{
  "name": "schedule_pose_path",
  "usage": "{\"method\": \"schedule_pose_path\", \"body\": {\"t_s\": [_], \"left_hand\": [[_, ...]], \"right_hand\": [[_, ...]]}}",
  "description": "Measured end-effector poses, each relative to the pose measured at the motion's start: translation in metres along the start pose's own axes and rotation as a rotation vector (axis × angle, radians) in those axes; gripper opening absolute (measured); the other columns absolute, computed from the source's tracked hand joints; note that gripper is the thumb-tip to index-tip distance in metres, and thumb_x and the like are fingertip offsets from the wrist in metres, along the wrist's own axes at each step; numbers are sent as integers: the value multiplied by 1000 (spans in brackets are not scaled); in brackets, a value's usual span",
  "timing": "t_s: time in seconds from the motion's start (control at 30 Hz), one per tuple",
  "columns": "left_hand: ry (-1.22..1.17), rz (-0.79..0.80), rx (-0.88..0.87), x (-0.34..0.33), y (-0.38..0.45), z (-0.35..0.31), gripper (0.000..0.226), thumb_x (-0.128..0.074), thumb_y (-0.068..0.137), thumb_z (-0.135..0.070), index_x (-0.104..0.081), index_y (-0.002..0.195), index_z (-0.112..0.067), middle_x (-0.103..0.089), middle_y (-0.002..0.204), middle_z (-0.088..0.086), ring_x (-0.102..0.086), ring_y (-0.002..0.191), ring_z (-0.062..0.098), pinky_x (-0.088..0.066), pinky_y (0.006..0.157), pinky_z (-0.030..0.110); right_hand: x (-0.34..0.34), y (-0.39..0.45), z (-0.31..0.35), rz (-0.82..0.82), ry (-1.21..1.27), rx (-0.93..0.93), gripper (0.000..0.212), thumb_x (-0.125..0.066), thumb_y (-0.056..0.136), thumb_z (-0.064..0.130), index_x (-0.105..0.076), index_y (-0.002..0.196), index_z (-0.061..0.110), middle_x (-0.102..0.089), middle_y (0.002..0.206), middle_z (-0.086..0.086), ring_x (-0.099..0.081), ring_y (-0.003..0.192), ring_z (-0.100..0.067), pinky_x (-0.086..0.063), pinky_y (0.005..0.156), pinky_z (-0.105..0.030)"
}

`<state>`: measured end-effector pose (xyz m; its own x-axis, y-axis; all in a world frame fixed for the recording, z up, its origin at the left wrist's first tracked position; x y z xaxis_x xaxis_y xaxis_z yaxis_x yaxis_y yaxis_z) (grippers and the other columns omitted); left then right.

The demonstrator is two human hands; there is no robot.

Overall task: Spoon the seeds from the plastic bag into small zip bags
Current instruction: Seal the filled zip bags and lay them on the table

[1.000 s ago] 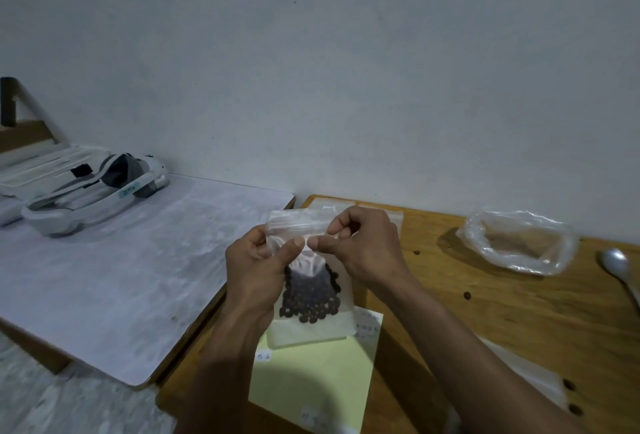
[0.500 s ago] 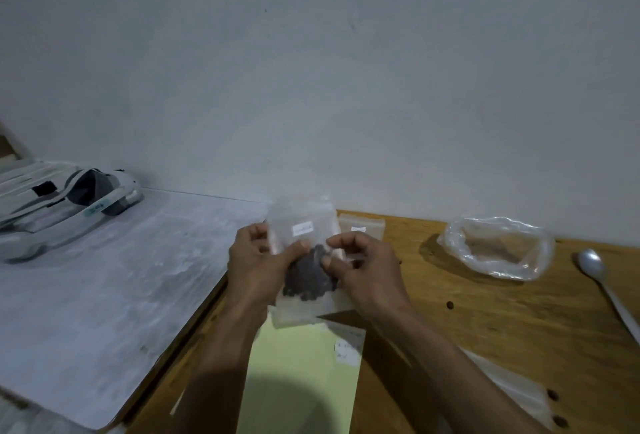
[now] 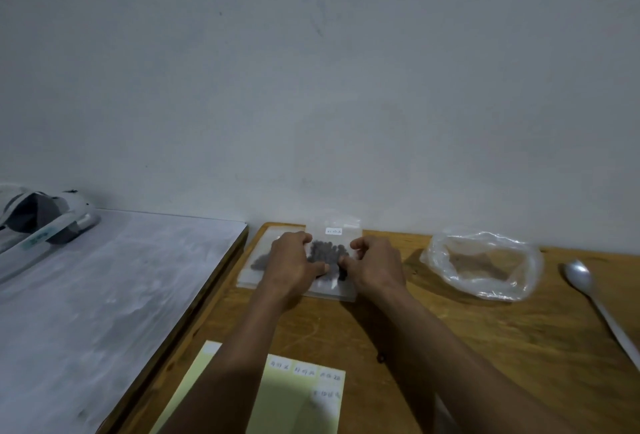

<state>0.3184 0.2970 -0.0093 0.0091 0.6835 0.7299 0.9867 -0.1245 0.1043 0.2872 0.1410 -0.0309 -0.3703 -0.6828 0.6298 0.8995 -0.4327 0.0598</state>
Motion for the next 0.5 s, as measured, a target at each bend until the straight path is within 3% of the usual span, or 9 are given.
{"method": "schedule_pose_path", "body": {"t_s": [0.23,0.5], "left_hand": [[130,24,-11,-12,2,5,70,-82,83,-24,-51,145,-12,-51,149,10,-50,134,27,-45,105,35],[39,-64,-49,8,-36,-11,57,-78,86,-33,-59,136,-18,-59,139,6,-57,123,22,-52,97,36]], "right_hand": [[-1,-9,-7,13,-269,36,41,-66,88,49,-64,123,27,-53,132,-4,-40,127,-27,-36,103,-45],[28,-30,-4,17,-79,77,38,-74,85,37,-69,119,22,-64,129,-2,-58,119,-23,-52,98,-47]]}}
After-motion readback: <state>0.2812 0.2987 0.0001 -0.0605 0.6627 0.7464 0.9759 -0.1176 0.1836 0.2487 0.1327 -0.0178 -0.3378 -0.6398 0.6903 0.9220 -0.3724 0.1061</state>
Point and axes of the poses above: each hand's wrist, its own y-axis towards the middle knuckle, its own x-axis out of the back of the hand, z = x × y, the point moved 5 cm from there along y, towards the middle knuckle
